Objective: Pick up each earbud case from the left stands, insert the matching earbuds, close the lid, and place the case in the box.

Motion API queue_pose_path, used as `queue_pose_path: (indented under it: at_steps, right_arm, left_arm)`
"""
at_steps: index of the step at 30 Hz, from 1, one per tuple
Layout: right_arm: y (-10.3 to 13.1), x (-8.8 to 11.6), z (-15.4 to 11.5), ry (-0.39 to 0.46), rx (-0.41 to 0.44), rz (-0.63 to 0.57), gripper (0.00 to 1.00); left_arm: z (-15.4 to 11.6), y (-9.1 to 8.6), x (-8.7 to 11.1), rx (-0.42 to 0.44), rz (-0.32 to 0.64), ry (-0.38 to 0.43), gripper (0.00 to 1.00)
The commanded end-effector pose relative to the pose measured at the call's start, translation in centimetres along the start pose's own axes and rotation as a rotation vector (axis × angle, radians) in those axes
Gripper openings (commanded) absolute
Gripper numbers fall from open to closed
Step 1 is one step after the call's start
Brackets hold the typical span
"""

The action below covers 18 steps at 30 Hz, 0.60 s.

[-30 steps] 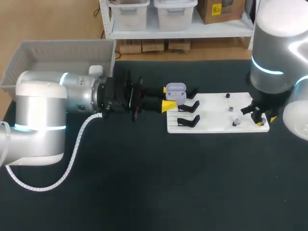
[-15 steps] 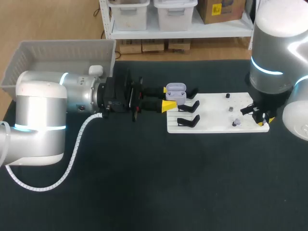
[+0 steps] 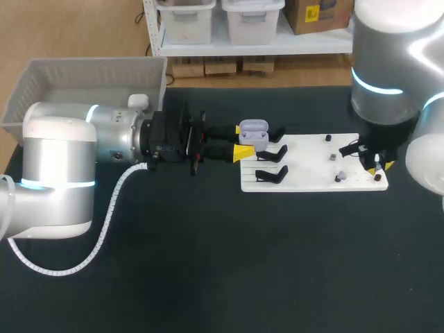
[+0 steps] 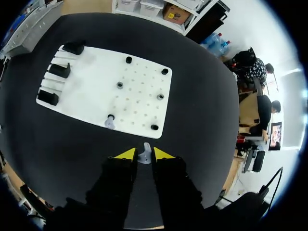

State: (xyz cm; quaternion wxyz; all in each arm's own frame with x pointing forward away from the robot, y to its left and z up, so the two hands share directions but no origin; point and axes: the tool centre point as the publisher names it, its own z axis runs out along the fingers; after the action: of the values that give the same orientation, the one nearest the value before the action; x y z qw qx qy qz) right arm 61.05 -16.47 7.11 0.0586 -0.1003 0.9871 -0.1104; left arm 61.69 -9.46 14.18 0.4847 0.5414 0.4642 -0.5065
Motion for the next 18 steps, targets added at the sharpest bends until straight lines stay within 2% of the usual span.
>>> queue_pose_path:
  at_steps: [1, 3, 6, 13, 18]
  right_arm:
    - [1.1, 0.7, -4.9, 0.052, -0.010, 0.083, 0.00]
    - [2.1, 0.5, -6.6, 0.030, -0.051, 0.125, 0.00]
    - [4.2, 0.1, -8.5, 0.024, -0.066, 0.151, 0.00]
    - [10.5, -1.1, -11.3, 0.013, -0.057, 0.088, 0.00]
    - [10.5, -1.1, -11.3, 0.013, -0.057, 0.088, 0.00]
  left_arm:
    - [0.0, -0.2, 0.0, -0.006, 0.002, 0.000, 0.00]
    - [0.0, -0.2, 0.0, -0.006, 0.002, 0.000, 0.00]
    - [0.0, -0.2, 0.0, -0.006, 0.002, 0.000, 0.00]
    - [0.0, -0.2, 0.0, -0.006, 0.002, 0.000, 0.00]
    - [0.0, -0.2, 0.0, -0.006, 0.002, 0.000, 0.00]
